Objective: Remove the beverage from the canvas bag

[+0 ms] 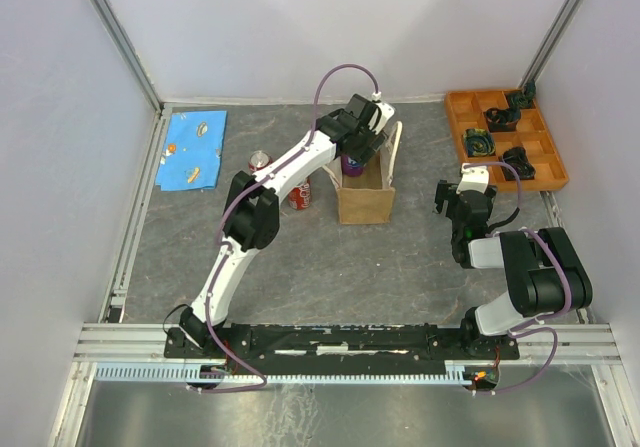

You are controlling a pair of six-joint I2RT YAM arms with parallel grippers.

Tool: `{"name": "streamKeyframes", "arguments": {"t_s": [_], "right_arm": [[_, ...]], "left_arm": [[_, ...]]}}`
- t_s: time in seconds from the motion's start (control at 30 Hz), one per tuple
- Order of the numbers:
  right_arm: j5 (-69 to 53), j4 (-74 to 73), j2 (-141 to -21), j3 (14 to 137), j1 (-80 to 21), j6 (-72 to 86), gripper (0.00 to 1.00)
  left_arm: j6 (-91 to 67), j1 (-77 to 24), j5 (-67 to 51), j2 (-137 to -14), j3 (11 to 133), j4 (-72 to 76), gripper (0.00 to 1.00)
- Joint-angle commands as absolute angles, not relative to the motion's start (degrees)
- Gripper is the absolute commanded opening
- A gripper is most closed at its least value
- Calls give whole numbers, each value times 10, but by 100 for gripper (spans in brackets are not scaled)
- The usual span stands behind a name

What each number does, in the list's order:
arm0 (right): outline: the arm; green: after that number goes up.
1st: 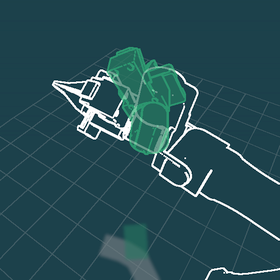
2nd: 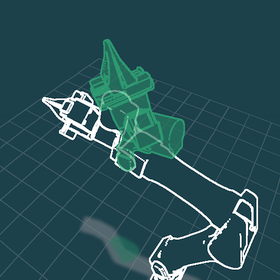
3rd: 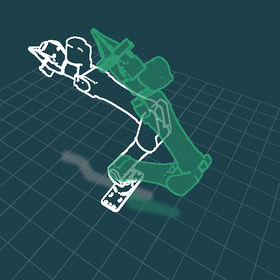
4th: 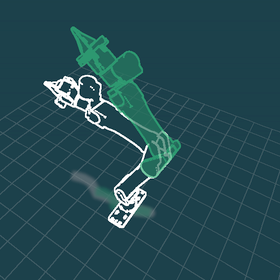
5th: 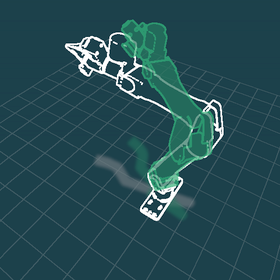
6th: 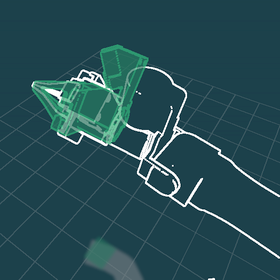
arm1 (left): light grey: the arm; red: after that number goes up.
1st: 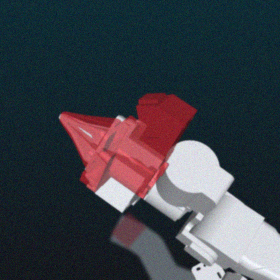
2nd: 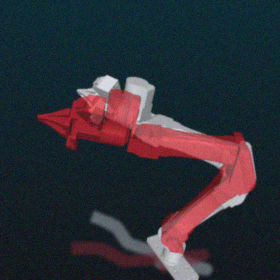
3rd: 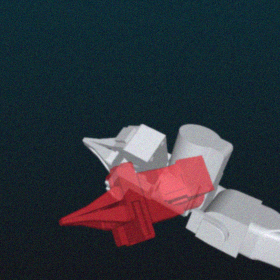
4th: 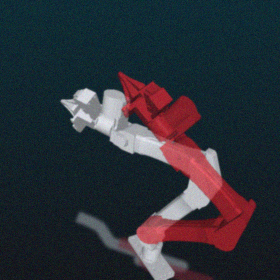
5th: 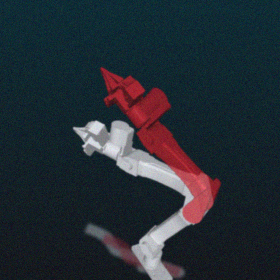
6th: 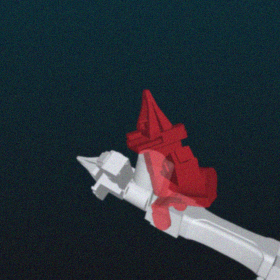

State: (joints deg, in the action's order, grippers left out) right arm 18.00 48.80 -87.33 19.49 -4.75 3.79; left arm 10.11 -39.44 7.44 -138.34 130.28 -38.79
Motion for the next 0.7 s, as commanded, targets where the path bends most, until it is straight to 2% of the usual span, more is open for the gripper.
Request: {"name": "streamKeyframes", "arguments": {"t_s": [0.0, 0.2, 0.33, 0.67], "right_arm": [[183, 506, -866, 205, -46, 42, 99], [183, 506, -867, 205, -46, 42, 99], [183, 507, -866, 205, -45, 42, 99], [183, 506, -866, 205, -46, 42, 99]], "left_arm": [[112, -399, 77, -1417, 1313, -401, 64], [112, -399, 74, -1423, 1309, -402, 39], [113, -399, 67, -1418, 1303, -403, 5], [118, -399, 24, -1337, 1304, -370, 3]]}}
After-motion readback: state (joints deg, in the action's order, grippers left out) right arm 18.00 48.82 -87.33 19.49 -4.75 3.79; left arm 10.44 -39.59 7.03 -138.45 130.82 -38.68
